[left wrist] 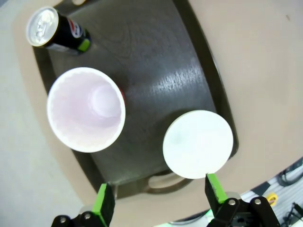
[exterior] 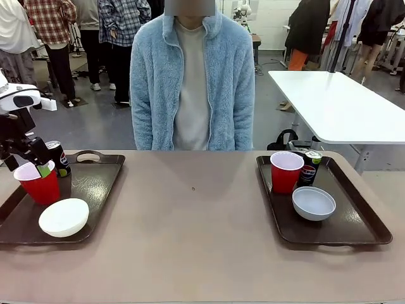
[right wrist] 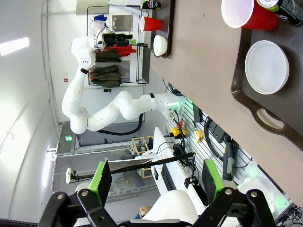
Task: Prepare tableware on both trays.
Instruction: Pick up a Picnic Bowl from the table and place it on a Handle tray.
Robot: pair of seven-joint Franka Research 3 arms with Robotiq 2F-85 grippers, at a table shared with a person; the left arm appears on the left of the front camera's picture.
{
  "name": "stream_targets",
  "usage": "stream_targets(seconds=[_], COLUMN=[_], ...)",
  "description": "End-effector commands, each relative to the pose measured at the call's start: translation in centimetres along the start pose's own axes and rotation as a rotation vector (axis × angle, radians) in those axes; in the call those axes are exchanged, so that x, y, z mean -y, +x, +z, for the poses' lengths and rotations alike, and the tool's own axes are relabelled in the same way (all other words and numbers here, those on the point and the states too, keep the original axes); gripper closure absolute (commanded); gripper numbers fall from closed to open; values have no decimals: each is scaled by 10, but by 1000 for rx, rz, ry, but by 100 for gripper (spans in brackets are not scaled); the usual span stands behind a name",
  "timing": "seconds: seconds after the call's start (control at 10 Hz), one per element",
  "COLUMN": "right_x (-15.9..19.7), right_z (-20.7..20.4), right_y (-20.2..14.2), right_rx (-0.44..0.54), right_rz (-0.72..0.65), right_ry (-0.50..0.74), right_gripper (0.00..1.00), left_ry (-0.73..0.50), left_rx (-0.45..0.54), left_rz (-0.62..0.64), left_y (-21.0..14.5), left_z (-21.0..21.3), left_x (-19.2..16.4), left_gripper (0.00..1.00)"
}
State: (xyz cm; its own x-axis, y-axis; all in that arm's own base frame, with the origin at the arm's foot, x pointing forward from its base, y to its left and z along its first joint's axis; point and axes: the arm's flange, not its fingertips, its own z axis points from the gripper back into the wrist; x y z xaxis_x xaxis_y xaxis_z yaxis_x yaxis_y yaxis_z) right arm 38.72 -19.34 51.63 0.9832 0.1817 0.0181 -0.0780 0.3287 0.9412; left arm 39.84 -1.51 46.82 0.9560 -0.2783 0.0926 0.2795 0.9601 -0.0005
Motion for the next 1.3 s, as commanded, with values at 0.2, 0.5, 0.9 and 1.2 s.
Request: stream_targets(seconds=[0.2, 0.5, 0.9, 1.2], right_x=[-1, -1, -1, -1], right_z=[-1, -1, -1, -1], right_y=[0, 0, 0, 0], right_rx=[4, 4, 4, 4], right_rz=[-4, -4, -4, -4], right_ry=[0, 0, 0, 0], right_gripper=[0, 0, 0, 0], left_ry=[-498, -745, -892, -902], left_rx=[197, 293, 227, 197], left_rz=[173, 280, 280, 264], left_y=[18, -1, -39, -53], left_z=[50, 51, 6, -12], left_x=[-82, -153, -231, -260], left_gripper=[0, 0, 0, 0])
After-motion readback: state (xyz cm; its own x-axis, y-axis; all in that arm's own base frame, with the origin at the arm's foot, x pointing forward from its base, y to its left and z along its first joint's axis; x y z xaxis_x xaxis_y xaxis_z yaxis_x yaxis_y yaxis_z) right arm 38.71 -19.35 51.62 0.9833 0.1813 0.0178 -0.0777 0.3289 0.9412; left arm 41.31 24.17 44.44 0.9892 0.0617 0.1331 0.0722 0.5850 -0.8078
